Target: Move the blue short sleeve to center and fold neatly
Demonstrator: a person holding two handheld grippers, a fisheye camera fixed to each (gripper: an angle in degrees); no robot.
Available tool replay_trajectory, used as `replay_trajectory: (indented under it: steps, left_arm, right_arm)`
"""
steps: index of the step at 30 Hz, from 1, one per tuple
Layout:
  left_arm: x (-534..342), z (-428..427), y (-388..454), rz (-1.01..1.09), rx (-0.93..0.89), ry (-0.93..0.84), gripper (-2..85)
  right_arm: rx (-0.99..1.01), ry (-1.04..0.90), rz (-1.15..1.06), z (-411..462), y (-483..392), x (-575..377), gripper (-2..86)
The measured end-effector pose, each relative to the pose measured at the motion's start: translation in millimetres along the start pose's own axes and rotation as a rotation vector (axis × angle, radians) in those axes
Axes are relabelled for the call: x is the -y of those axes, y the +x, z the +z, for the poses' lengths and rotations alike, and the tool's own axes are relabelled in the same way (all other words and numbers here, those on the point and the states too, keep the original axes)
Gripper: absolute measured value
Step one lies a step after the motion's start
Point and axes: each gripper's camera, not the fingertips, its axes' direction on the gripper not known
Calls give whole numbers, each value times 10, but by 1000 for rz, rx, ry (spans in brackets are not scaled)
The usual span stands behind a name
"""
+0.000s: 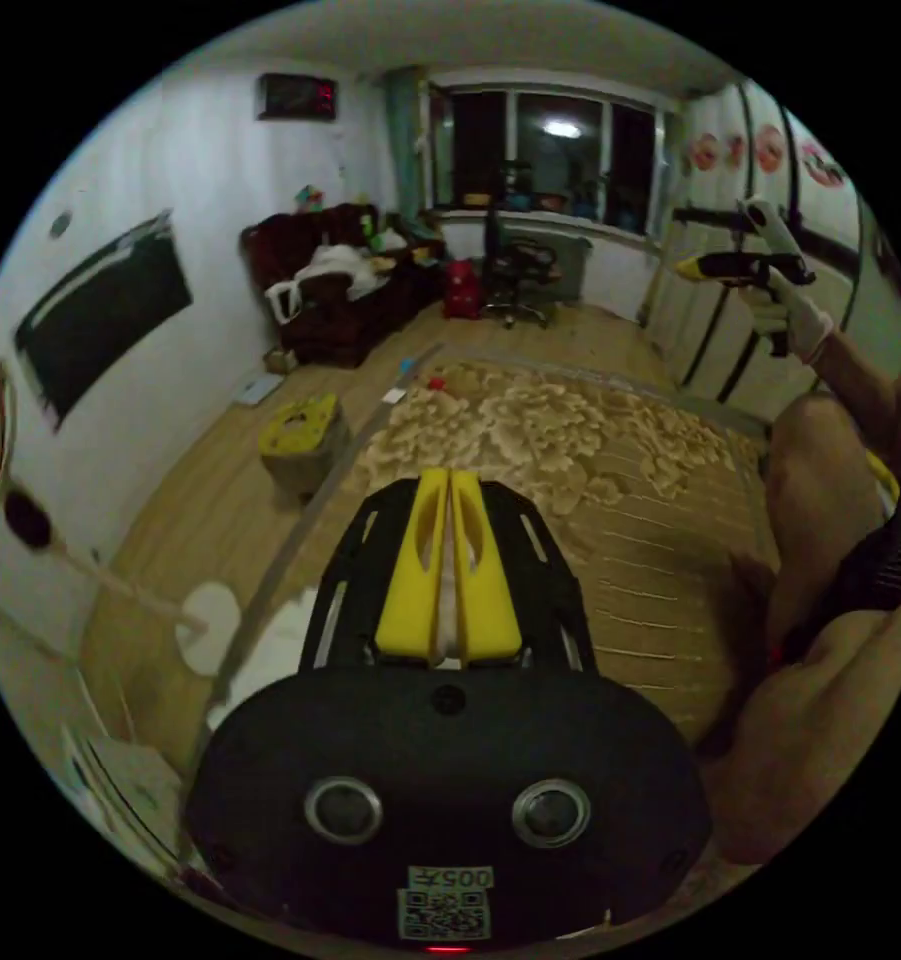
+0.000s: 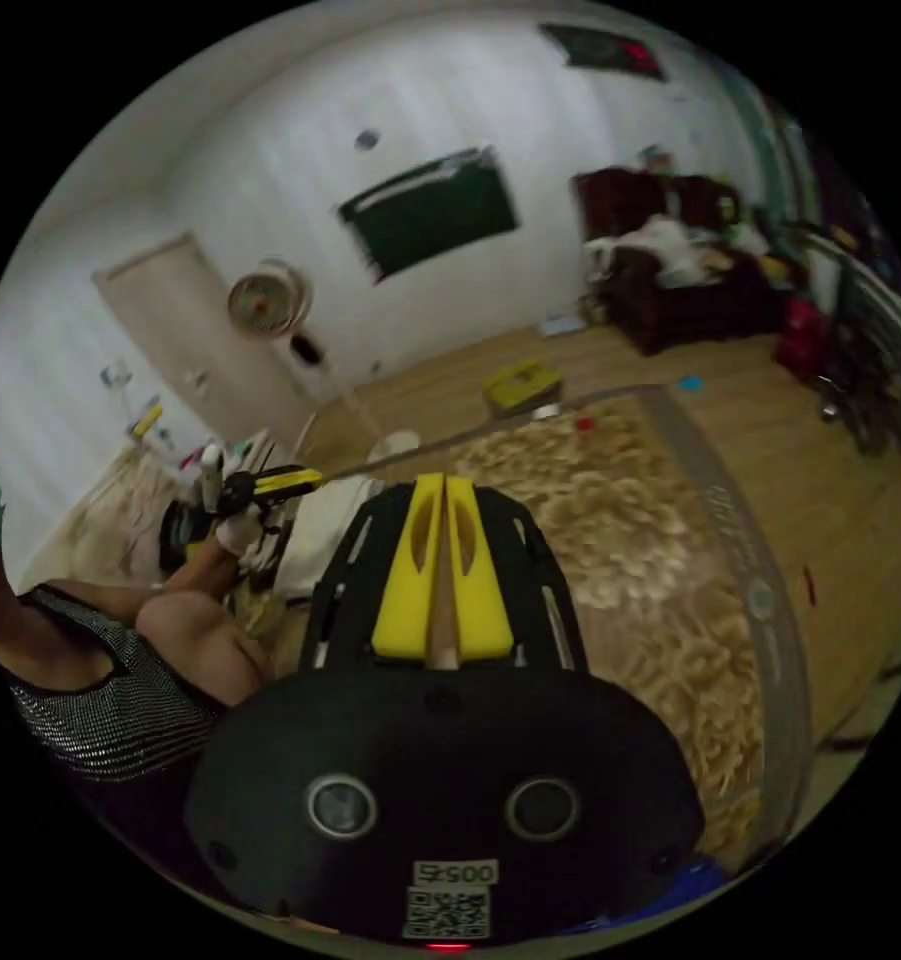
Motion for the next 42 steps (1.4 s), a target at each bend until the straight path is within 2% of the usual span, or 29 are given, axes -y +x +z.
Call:
replay_trajectory:
  steps: [3,10,14,18,22,27,34,42]
  left_arm:
    - [839,-32,707,163,-40,69,-7]
    - [2544,1,2450,363,-331,201,-7]
    - [3178,139,3489,509,-344,232,-7]
    - [3662,276,4900,758,-327,348,-7]
    - [4037,548,6246,921,-479,327,-7]
    - [4462,911,7558,1004,-432,415,-7]
    - [5278,1615,9203,1031,-510,289,-7]
    - [6285,2295,10566,987,-661,160,-7]
  right_arm:
    - [-51,119,119,-765,562,-523,-11]
    - [-185,224,314,-1955,1636,-1674,-10]
    - [-205,263,429,-2567,2281,-2365,-11]
    - [-238,288,528,-3117,2892,-3019,-11]
    - [-248,306,620,-3555,3463,-3523,-11]
    - [-365,286,691,-4222,4217,-4153,-10]
    - [-474,232,835,-4856,5103,-4884,-10]
    - [-662,155,1012,-5560,5899,-5798,-9]
